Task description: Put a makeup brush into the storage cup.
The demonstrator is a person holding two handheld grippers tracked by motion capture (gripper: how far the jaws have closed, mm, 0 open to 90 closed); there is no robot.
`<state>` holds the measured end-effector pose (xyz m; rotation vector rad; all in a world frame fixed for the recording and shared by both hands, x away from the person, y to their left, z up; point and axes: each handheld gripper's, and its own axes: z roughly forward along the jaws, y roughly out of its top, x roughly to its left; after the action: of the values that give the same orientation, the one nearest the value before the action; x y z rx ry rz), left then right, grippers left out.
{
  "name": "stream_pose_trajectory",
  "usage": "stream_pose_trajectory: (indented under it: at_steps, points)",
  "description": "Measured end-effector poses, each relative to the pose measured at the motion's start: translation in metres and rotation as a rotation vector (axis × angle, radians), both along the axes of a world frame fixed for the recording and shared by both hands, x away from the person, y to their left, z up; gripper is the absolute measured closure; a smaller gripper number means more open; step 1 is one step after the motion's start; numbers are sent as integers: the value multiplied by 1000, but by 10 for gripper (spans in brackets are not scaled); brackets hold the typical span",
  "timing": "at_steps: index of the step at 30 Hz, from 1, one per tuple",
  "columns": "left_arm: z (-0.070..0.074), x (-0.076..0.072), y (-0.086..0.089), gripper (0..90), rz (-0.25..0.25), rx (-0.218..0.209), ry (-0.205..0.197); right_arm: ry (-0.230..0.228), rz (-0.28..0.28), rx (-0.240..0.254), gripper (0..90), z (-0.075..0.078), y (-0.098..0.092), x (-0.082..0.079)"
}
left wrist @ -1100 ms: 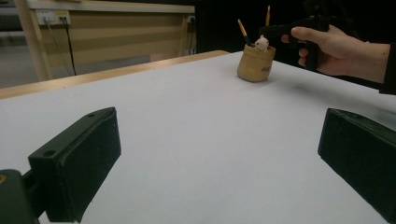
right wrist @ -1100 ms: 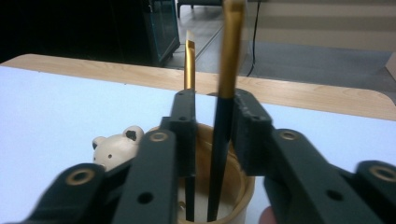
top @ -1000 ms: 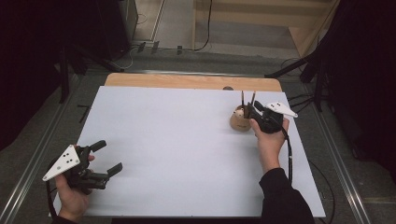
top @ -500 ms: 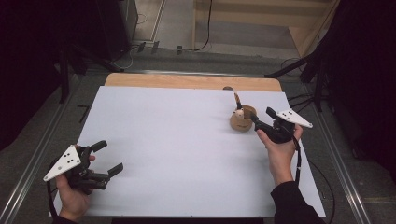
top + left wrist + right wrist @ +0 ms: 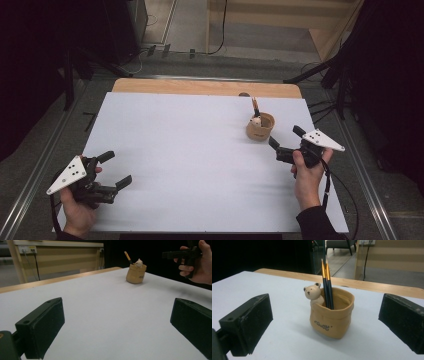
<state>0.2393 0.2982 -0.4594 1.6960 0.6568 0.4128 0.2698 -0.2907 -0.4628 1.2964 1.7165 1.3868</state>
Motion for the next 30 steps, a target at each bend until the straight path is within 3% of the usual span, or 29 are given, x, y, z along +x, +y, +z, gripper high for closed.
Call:
stream_pose_trajectory:
  at_steps: [10, 30]
  points:
    - [1, -1, 2, 0, 7, -5, -5, -25, -15, -4, 0, -1, -11, -22]
    - [4, -4, 9, 0, 22, -11, -26, -29, -21, 7, 0, -8, -32, -53]
